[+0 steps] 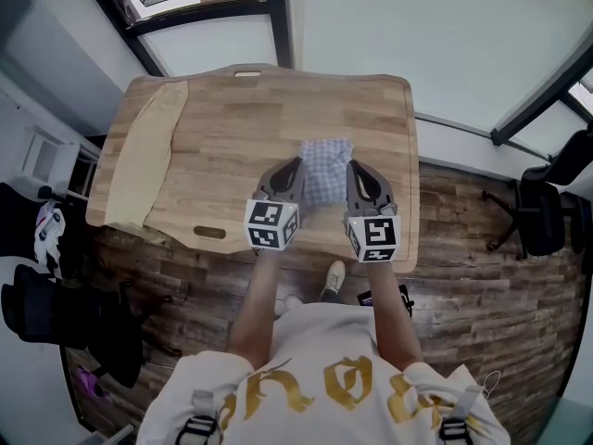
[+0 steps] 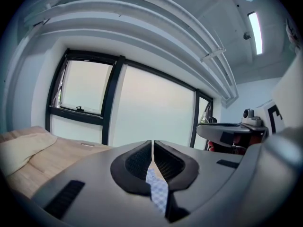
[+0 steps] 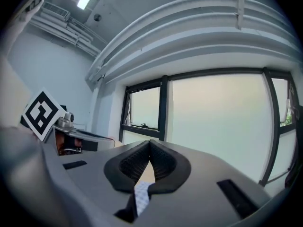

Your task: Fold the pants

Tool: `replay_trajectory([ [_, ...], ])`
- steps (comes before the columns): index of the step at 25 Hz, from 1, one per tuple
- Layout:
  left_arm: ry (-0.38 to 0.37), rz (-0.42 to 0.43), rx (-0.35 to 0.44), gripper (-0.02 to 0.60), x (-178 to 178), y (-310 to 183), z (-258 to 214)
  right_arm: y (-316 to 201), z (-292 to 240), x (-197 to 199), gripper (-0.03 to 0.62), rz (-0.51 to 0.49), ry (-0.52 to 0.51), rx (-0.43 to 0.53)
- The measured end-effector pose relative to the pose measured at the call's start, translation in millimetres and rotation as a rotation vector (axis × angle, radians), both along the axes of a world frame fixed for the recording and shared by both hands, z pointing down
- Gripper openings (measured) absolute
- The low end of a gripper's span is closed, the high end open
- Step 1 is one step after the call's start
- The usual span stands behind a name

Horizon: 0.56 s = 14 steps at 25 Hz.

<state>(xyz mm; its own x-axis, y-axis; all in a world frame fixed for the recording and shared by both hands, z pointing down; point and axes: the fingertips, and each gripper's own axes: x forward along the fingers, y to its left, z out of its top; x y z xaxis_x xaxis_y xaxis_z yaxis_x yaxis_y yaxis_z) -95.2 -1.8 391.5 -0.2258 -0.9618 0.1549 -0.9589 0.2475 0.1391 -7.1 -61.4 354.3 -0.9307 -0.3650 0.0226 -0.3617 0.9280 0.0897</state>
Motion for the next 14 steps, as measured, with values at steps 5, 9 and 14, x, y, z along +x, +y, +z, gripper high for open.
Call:
replay_trajectory([
  [5,0.009,-0.024,0.001,0.046,-7,1,3,-8,10,4,0.023,0.009,0.006,-0.018],
  [9,0.015,-0.029,0.000,0.046,-8,0,7,-10,12,5,0.023,0.002,0.011,-0.010],
  [14,0.025,-0.037,-0.012,0.046,-9,-2,14,-14,14,7,0.023,0.000,0.011,-0.020],
])
